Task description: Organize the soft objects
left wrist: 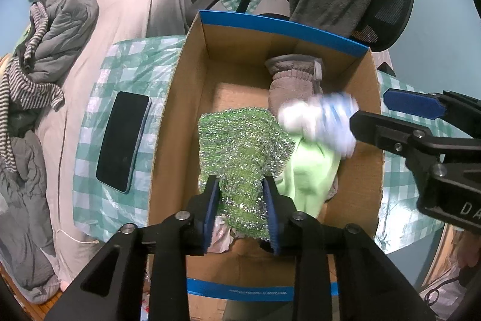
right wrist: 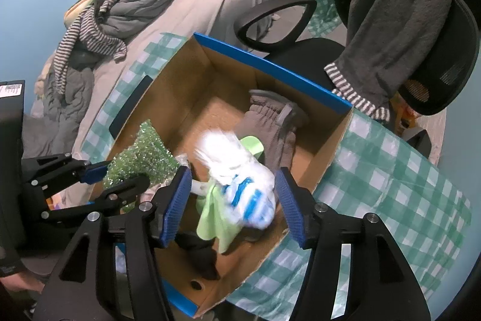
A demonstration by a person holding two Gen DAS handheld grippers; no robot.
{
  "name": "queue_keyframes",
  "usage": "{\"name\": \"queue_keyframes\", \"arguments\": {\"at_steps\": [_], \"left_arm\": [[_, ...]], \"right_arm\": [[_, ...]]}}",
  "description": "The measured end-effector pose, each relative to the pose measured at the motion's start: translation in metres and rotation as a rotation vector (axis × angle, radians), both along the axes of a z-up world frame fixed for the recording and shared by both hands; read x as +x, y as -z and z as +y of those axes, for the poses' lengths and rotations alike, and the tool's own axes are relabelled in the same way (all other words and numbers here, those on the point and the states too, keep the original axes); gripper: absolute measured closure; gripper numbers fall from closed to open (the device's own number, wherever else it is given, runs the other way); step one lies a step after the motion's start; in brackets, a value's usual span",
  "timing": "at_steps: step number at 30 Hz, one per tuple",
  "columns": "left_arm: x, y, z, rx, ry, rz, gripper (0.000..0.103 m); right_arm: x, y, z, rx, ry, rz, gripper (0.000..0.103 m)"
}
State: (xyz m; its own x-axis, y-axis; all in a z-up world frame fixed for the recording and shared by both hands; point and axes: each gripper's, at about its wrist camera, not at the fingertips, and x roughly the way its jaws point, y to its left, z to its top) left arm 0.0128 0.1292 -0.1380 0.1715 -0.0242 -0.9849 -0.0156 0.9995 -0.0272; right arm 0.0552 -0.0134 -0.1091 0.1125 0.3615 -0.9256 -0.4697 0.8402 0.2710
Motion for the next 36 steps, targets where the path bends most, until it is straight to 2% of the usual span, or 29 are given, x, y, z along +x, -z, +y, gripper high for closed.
{"name": "queue_keyframes", "arguments": {"at_steps": [4, 9, 20, 34, 35, 36], "left_arm": [[-0.002, -0.004, 0.001, 0.002, 0.0, -0.006, 0.062], [-0.004, -0.011, -0.001, 0.015, 0.001, -0.016, 0.045], [-0.013, -0.032, -0.012, 0.003, -0.002, -0.027, 0.043], [-0.024, -0.087, -0.032, -0.007, 0.013, -0.105, 0.04], [-0.024, -0.088, -0.033, -0.008, 0.013, -0.107, 0.035], [-0.025, -0.091, -0.035, -0.01, 0.012, -0.111, 0.027]], "right_arm": [[-0.001, -0.004, -0.003, -0.001, 0.01, -0.007, 0.043], [-0.003, -0.012, -0.011, 0.001, 0.026, -0.016, 0.043], [-0.011, -0.036, -0.033, 0.013, 0.065, -0.046, 0.043], [-0.025, -0.075, -0.067, 0.028, 0.12, -0.099, 0.042], [-0.026, -0.076, -0.07, 0.029, 0.123, -0.102, 0.042], [-0.027, -0.078, -0.073, 0.03, 0.128, -0.104, 0.042]]}}
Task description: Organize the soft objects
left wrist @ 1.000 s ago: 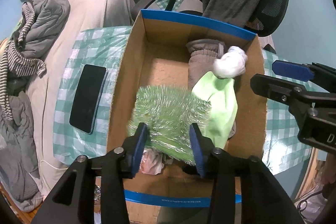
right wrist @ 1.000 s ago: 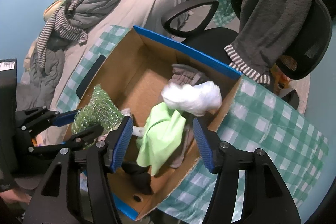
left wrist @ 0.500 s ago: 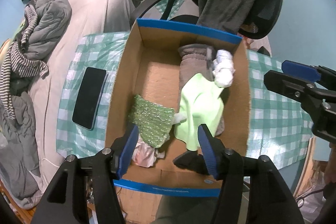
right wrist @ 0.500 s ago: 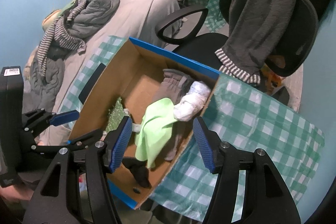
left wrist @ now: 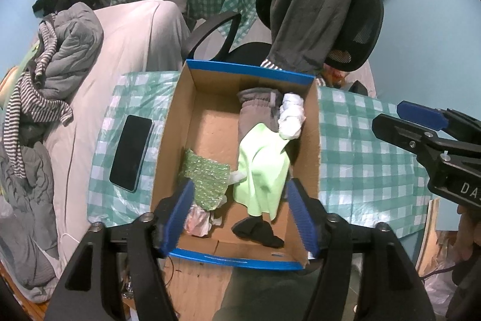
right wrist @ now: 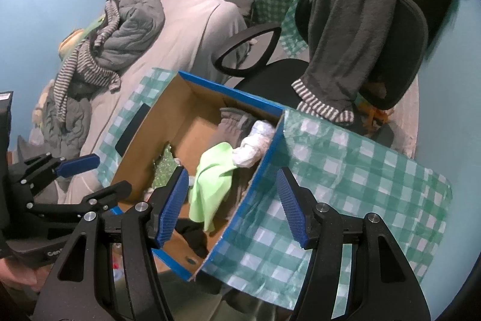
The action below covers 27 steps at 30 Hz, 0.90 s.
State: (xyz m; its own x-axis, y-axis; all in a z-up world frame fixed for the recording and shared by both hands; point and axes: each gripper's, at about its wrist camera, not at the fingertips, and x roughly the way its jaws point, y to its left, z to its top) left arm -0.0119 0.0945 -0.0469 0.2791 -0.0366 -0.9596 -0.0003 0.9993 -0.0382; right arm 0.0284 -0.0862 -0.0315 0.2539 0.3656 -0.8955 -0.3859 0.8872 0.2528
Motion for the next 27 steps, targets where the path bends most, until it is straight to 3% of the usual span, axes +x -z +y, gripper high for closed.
{"name": "queue_keyframes", "arguments": {"at_steps": [27], "left_arm": [[-0.006, -0.03, -0.032, 0.0, -0.003, -0.044, 0.024]], "right_arm": [[-0.009, -0.021, -0.045, 0.012, 0.081, -0.031, 0.042]]}}
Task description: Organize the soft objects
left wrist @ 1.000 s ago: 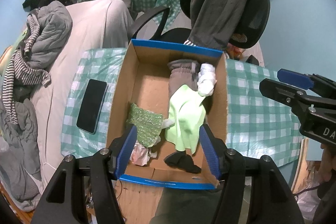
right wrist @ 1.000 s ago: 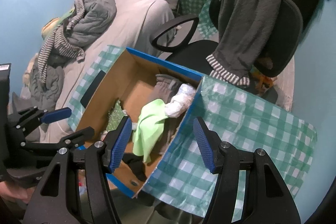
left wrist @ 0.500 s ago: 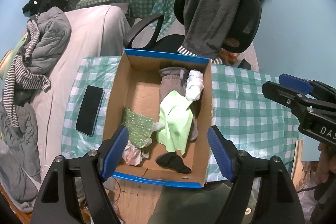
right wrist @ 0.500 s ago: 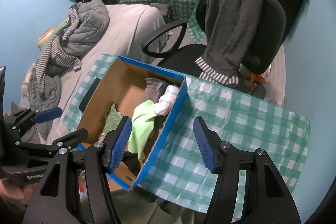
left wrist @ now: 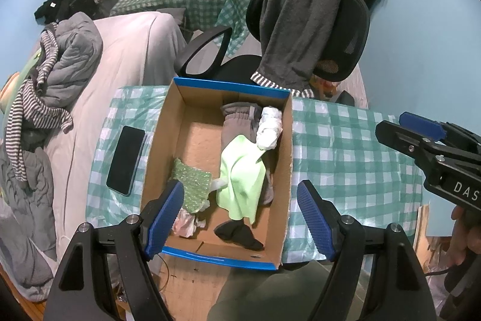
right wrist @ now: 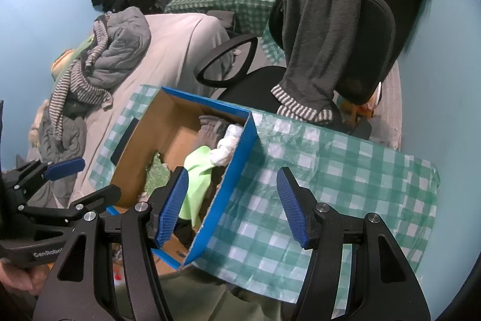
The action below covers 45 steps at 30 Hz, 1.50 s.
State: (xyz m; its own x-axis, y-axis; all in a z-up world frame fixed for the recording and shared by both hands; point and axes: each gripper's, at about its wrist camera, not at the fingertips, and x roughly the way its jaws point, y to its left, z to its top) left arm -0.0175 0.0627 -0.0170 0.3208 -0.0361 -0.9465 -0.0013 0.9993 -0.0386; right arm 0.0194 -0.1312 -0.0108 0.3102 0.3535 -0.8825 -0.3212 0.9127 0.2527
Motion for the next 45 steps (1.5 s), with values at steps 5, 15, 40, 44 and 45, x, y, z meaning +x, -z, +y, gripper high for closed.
{"name": "queue_keyframes", "arguments": {"at_steps": [5, 15, 40, 44, 45], "left_arm": [[-0.0012, -0.002, -0.0012, 0.006, -0.012, -0.003, 0.024], [-0.0014, -0.0038, -0.0025, 0.008, -0.02, 0.001, 0.024], [-0.0027, -0.0041, -0.003, 0.017, -0.028, 0.01, 0.024], [-0.0029, -0.0044, -0.0029, 0.017, -0.028, 0.011, 0.024], [-0.003, -0.0045, -0.0029, 0.017, -0.027, 0.01, 0.024]], "right_arm": [[0.0009, -0.0023, -0.0027, 0.001, 0.0, -0.004, 0.042], [0.0026, -0.0048, -0.0051, 0.003, 0.001, -0.004, 0.042], [0.0025, -0.0051, -0.0063, 0.004, 0.001, -0.005, 0.042], [0.0021, -0.0042, -0.0055, 0.004, 0.001, -0.006, 0.042], [0.0024, -0.0047, -0.006, 0.005, 0.002, -0.006, 0.042]]}}
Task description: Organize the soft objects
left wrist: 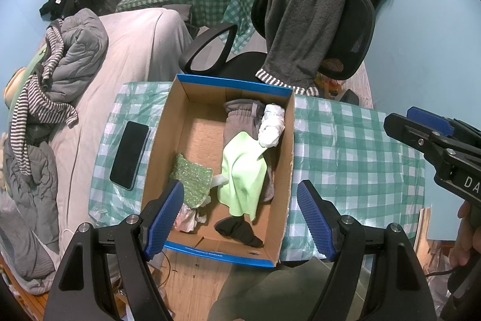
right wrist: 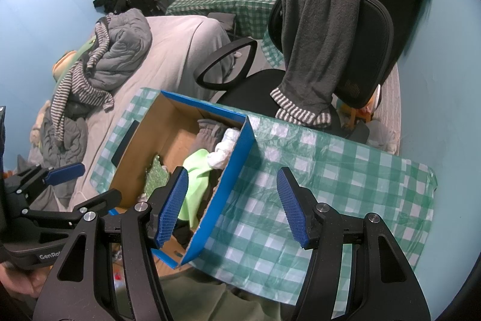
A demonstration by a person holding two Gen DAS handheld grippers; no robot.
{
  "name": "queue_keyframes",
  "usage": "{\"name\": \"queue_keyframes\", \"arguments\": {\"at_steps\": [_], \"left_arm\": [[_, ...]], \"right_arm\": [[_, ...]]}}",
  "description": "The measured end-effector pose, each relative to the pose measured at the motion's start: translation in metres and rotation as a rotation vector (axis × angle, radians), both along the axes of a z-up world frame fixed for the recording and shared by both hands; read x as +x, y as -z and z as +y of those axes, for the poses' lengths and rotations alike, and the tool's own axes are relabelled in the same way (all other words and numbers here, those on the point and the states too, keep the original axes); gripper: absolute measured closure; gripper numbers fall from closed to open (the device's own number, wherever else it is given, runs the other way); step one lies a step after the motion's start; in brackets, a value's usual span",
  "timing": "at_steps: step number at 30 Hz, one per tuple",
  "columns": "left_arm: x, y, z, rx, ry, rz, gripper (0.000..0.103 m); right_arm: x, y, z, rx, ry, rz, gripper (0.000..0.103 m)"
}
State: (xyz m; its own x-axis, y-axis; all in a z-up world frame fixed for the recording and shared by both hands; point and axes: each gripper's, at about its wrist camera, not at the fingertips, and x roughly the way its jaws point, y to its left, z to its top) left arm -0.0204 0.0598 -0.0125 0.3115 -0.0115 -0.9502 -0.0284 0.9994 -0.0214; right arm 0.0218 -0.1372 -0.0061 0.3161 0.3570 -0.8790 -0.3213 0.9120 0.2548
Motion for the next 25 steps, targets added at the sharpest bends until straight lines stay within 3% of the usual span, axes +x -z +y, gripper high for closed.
{"name": "queue_keyframes", "arguments": {"at_steps": [25], "left_arm": [[-0.0061, -0.0038, -0.0058, 0.0, 0.03, -0.008, 0.021]], "right_arm": [[-0.0001, 0.0005, -0.0015, -0.001, -0.002, -0.001, 0.042]]}}
